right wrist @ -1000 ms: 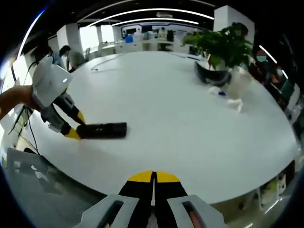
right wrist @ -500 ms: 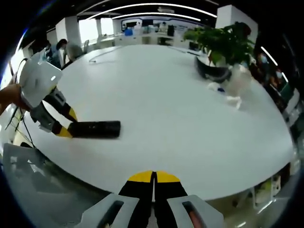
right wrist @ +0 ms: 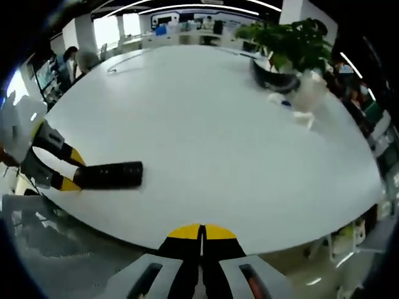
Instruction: Press the specified remote control buttons in sequence, fully releasing each button before pressing the next.
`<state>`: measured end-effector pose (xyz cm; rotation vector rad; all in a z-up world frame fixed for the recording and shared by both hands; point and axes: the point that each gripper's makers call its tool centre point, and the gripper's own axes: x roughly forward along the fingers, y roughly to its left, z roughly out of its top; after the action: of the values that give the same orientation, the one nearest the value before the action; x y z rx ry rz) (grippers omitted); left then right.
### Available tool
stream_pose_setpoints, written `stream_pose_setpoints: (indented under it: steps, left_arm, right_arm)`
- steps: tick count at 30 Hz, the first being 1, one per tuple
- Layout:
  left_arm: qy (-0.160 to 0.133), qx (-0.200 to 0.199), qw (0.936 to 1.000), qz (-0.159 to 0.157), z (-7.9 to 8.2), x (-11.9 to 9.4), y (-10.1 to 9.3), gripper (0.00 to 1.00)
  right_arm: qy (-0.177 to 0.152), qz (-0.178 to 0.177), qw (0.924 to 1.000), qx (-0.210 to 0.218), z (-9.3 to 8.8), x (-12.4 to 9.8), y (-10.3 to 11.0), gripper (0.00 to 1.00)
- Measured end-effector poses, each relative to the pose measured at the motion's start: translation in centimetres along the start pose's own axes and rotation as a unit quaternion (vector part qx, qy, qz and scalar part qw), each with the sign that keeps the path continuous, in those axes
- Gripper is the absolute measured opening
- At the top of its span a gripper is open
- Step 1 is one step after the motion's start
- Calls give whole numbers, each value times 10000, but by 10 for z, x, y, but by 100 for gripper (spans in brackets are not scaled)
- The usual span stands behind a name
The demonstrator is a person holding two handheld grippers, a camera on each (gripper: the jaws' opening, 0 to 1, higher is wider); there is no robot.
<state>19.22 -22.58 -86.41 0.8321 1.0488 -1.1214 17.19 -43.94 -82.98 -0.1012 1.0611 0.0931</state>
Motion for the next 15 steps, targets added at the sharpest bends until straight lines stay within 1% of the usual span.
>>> stream_pose_setpoints:
  steps: [2,4,7,10,13,15]
  left_arm:
    - [18,19,10000,12,-3,-1,-7,24]
    - [-11,-43,10000,52,-4,-1,-9,23]
    - [-109,-191,9997,74,-6,-3,-14,23]
    - [-129,-190,9997,57,-9,-4,-19,24]
    - [-88,-155,9998,17,-11,-4,-24,24]
    - [-60,-86,9999,12,-12,-5,-27,24]
  right_arm:
    - [14,-99,9999,-110,0,-1,1,0]
    - [4,-102,9998,-147,0,-1,1,0]
    - [-117,-72,9999,-48,3,-4,0,0]
    - [-124,-47,9999,2,3,-3,1,0]
    - [-126,-110,9998,-133,2,-4,1,0]
    - [-141,-228,9992,-281,3,-4,-2,0]
